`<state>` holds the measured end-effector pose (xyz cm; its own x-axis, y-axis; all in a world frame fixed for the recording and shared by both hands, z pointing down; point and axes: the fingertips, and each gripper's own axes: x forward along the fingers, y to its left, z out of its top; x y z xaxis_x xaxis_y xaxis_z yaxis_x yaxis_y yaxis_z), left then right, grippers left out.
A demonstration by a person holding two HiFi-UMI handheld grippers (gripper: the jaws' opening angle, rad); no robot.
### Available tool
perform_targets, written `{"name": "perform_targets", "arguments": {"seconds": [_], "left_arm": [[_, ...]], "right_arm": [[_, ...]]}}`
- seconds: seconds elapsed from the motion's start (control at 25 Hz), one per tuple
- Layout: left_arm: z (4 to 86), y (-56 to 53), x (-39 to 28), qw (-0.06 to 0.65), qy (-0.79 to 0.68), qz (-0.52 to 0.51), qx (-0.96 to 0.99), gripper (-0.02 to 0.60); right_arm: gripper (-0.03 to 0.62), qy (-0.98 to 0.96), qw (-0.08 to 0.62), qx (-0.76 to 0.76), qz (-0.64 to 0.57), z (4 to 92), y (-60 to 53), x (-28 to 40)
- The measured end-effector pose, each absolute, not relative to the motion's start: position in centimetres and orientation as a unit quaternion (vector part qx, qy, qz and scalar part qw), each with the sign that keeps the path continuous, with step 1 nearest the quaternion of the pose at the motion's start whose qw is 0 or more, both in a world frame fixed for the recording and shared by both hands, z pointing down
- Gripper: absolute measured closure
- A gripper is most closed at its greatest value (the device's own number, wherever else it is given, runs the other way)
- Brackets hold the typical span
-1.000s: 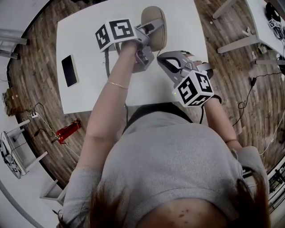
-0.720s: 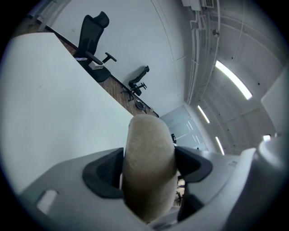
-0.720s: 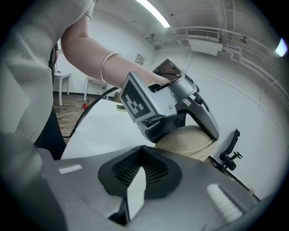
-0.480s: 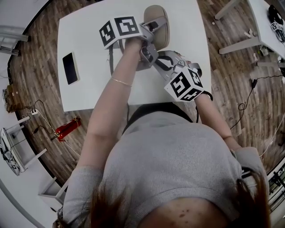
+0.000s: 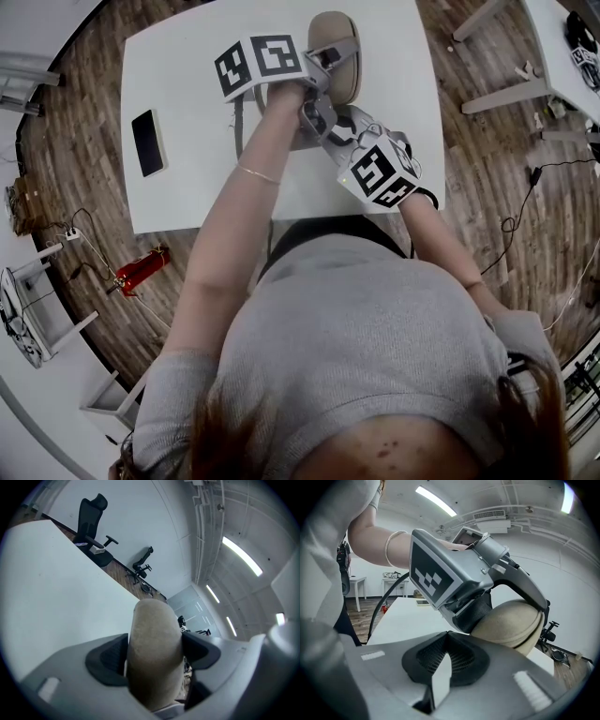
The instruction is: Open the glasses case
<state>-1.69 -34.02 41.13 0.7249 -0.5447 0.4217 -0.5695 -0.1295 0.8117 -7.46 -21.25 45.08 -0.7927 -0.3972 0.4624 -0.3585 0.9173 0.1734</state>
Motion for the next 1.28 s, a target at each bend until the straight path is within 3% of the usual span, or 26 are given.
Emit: {"name": "perform_targets", "arguments": {"seconds": [0.24, 0.56, 0.8, 1.28], "left_arm": [[42.9, -33.7, -4.4, 0.569, -0.400, -0.021, 0.718, 0.222], [48.4, -30.7, -6.7, 0.597, -0.438, 0.015, 0.671, 0.222], [51.2, -29.2, -9.5, 0.564, -0.484, 0.105, 0.661, 0.222], [53.2, -28.0, -8.2, 0.571, -0.487, 0.145, 0.645, 0.219]], "right_arm": [[0.582, -0.948, 0.252, 0.195, -0.015, 45.8, -19.9, -7.0], [0.563, -0.947, 0.261, 0.187, 0.029, 46.7, -18.2, -5.5], [0.588, -0.947, 0.257, 0.188, 0.043, 45.8, -17.5, -4.4], [0.588, -0.952, 0.238, 0.188, 0.053, 44.7, -18.1, -4.8]]}}
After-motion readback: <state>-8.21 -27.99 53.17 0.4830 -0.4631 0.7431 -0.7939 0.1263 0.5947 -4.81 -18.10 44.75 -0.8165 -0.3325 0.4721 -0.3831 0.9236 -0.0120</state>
